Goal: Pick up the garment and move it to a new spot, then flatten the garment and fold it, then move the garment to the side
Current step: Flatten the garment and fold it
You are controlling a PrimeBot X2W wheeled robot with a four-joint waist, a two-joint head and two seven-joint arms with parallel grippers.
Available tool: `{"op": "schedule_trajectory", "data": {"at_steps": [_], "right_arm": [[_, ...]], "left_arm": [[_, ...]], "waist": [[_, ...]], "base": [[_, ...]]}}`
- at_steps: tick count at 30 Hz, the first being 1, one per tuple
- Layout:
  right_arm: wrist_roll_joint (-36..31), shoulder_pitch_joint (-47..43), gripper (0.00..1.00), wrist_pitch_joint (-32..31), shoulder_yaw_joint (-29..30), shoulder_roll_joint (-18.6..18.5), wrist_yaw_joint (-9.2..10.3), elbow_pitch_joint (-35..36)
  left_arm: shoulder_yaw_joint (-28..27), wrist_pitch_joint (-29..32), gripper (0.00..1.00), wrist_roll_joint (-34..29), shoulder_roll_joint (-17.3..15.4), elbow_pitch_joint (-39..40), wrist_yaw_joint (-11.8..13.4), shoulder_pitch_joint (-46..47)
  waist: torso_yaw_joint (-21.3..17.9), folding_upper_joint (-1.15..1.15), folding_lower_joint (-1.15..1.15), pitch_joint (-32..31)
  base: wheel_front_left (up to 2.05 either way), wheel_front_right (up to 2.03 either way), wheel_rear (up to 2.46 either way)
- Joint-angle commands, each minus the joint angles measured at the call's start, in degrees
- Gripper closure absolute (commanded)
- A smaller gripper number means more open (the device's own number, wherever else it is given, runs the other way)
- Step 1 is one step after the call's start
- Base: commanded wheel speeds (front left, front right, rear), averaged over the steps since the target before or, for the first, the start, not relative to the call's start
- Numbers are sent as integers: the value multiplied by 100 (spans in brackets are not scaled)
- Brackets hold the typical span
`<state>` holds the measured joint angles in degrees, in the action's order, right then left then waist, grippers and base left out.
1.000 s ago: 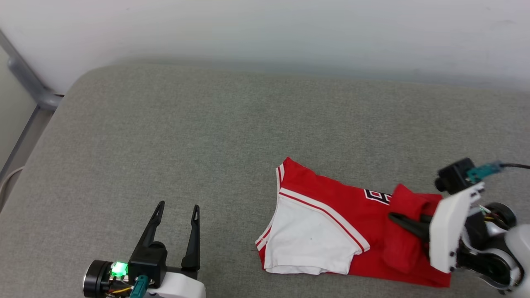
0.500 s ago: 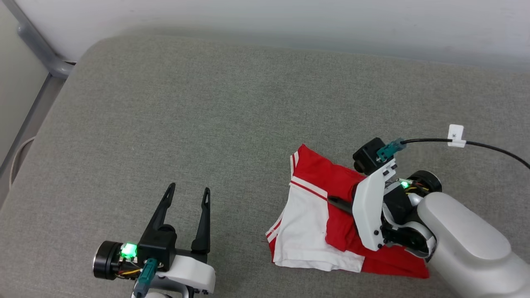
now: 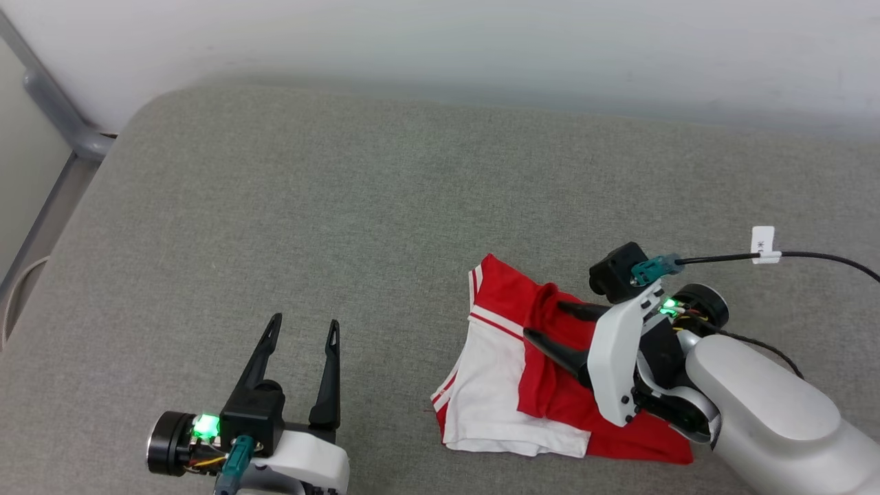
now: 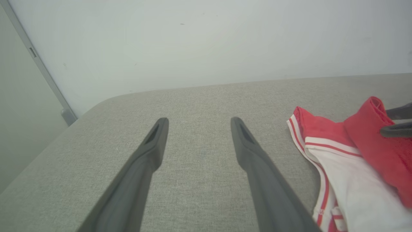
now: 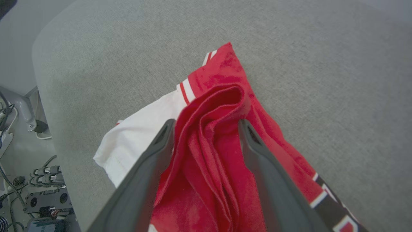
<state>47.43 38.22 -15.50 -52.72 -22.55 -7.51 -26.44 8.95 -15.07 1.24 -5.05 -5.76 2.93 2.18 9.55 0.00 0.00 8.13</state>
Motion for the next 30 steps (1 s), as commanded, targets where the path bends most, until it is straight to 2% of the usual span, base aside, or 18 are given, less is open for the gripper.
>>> {"op": "schedule_trajectory", "data": {"at_steps": [1,4,5,8,15,18,22,25,30], "right_arm": [[4,-40,0,214,9,-105,5,174],[-34,-128,0,525,104,-255,6,352],[-153,-213,0,879,239,-402,6,496],[-295,-320,0,1225,445,-468,5,568],[-1196,-915,0,2600,1583,-466,6,510],[-1598,-1269,0,2926,2214,-286,6,446],[-2201,-1837,0,3058,3221,38,6,581],[-2727,-2301,0,3068,4016,377,6,1058],[-3531,-3163,0,3064,4783,938,6,1987]], "left_arm": [[-35,-12,0,-8,-36,4,-1,-104],[-68,-12,0,1,-44,14,6,-164],[-88,-12,0,12,-53,25,-8,-222],[-110,-12,0,16,-67,33,-23,-272],[-195,-12,0,29,-101,66,-37,-428],[-235,-12,0,32,-117,79,-41,-500],[-264,-12,0,23,-116,89,-55,-563],[-288,-12,0,15,-125,110,-55,-616],[-352,-12,0,0,-168,238,-9,-779]], "waist": [[-104,0,0,-134],[-180,0,0,-225],[-257,0,0,-303],[-331,0,0,-376],[-562,0,0,-593],[-636,0,0,-680],[-689,0,0,-759],[-716,0,0,-796],[-781,0,0,-848]], "base": [[0,0,0],[0,0,0],[0,0,0],[0,0,0],[0,0,0],[0,0,0],[0,0,0],[0,0,0],[0,0,0]]}}
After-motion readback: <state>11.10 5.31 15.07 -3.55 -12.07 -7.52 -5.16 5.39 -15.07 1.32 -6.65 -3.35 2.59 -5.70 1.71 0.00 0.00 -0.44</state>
